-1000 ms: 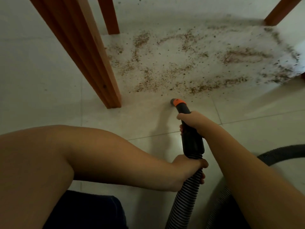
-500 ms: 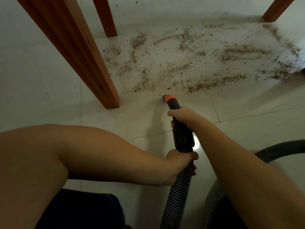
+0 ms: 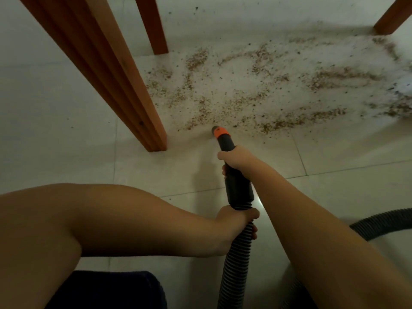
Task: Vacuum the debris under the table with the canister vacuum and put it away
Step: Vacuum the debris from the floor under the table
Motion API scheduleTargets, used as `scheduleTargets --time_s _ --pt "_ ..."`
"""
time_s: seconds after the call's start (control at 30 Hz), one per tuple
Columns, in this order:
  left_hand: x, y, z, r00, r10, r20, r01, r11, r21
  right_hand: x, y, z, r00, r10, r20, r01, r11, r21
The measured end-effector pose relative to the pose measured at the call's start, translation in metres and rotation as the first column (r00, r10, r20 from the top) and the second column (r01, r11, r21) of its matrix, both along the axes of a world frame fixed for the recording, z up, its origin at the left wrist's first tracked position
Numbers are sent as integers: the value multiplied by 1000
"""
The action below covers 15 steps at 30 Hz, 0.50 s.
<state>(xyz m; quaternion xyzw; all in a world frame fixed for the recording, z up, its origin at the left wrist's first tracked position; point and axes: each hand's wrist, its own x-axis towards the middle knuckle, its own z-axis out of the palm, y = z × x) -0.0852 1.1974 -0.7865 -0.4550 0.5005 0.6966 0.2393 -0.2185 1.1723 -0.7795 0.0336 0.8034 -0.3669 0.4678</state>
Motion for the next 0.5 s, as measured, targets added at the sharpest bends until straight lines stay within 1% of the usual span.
scheduleTargets --time_s 0.03,0.1,0.2,0.3,0.33,0.4,0.5 --pt "-3 7 -1 999 -32 -21 32 999 5 -5 11 0 999 -39 -5 39 999 11" --pt "-9 20 0 996 -86 -14 86 996 25 -14 34 0 993 -119 -8 120 993 24" --pt "-18 35 3 983 -180 -35 181 981 62 -25 63 0 980 -199 -14 200 979 47" --pt "-26 34 8 982 -186 -15 187 972 146 -33 73 -4 963 -268 -39 269 962 39" --pt "-28 30 10 986 -167 -14 167 971 169 -36 71 -4 960 -275 -46 277 960 36" --pt "-32 23 11 991 -136 -16 136 979 152 -38 62 -2 962 -270 -37 271 962 20" --pt "-30 11 10 997 -67 -28 70 987 142 -36 39 3 986 -164 -6 164 986 11"
